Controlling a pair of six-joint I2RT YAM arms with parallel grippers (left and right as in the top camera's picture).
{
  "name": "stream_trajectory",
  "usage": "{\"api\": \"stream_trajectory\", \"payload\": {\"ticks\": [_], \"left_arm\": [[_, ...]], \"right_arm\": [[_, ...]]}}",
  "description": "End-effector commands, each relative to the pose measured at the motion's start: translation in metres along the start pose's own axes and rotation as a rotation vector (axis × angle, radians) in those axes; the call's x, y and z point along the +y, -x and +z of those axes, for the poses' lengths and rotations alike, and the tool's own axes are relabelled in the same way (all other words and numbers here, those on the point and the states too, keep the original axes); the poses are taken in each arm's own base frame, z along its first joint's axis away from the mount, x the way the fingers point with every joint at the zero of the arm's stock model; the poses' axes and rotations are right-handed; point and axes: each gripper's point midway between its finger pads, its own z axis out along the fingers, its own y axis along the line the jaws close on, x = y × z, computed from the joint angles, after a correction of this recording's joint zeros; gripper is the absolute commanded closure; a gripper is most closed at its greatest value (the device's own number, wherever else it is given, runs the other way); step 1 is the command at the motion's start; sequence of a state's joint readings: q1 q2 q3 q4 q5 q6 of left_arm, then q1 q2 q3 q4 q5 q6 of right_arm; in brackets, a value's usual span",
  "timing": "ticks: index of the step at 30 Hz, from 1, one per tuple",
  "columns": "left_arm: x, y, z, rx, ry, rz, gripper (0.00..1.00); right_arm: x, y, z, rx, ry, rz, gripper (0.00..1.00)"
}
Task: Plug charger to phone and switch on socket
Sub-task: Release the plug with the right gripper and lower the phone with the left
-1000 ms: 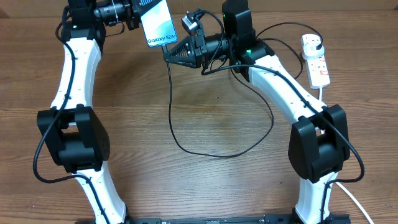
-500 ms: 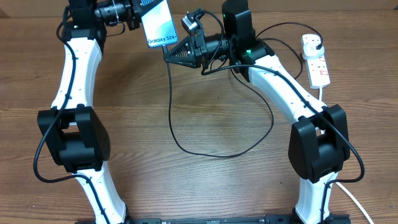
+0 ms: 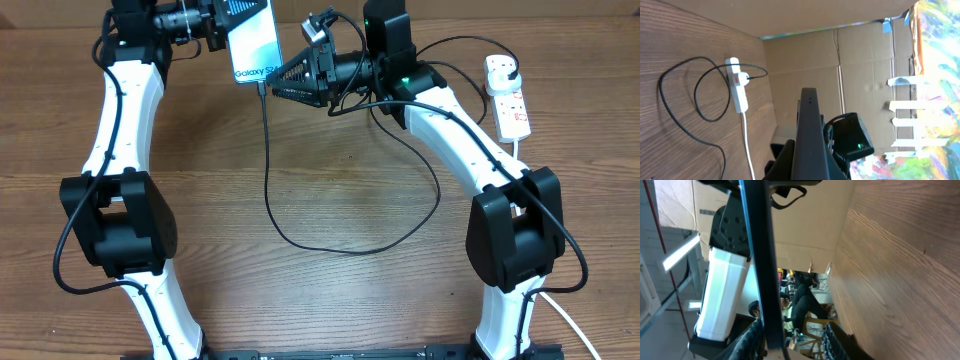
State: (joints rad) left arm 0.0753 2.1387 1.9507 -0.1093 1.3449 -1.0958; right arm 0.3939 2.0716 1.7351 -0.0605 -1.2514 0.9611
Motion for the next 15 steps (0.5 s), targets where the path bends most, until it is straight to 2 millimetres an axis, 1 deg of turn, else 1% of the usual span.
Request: {"api": "stream_trajectory", "payload": {"ticks": [1,5,7,11,12,13,15], "left_arm": [[-0.003,0.002,-0.014,0.008,-0.016,0.029,0.96],[0.000,0.004,-0.023,-0.004,-0.010,0.079,0.96],[0.005,0.001,-0.026,0.006,-0.005,0.074,0.96],[0.020,-0.011,-0.028,0.025,0.017,0.070,0.96],[0.025,-0.014,-0.028,0.028,0.026,0.067,0.95],[0.030,-0.017,-0.028,0.028,0.040,0.065,0.96],[0.043,-0.023,-0.026,0.026,0.085,0.051,0.96]], "right_arm": [[-0.003,0.001,0.000,0.006,0.004,-0.030,0.61],[-0.001,-0.001,-0.001,0.017,0.012,-0.056,0.57],[-0.001,-0.001,-0.003,0.021,0.015,-0.074,0.55],[-0.002,0.000,-0.006,0.015,0.014,-0.093,0.53],[-0.002,0.001,-0.006,0.013,0.013,-0.101,0.51],[-0.004,0.001,-0.007,0.012,0.008,-0.110,0.49],[-0.013,0.001,-0.008,-0.001,-0.020,-0.108,0.48]]}}
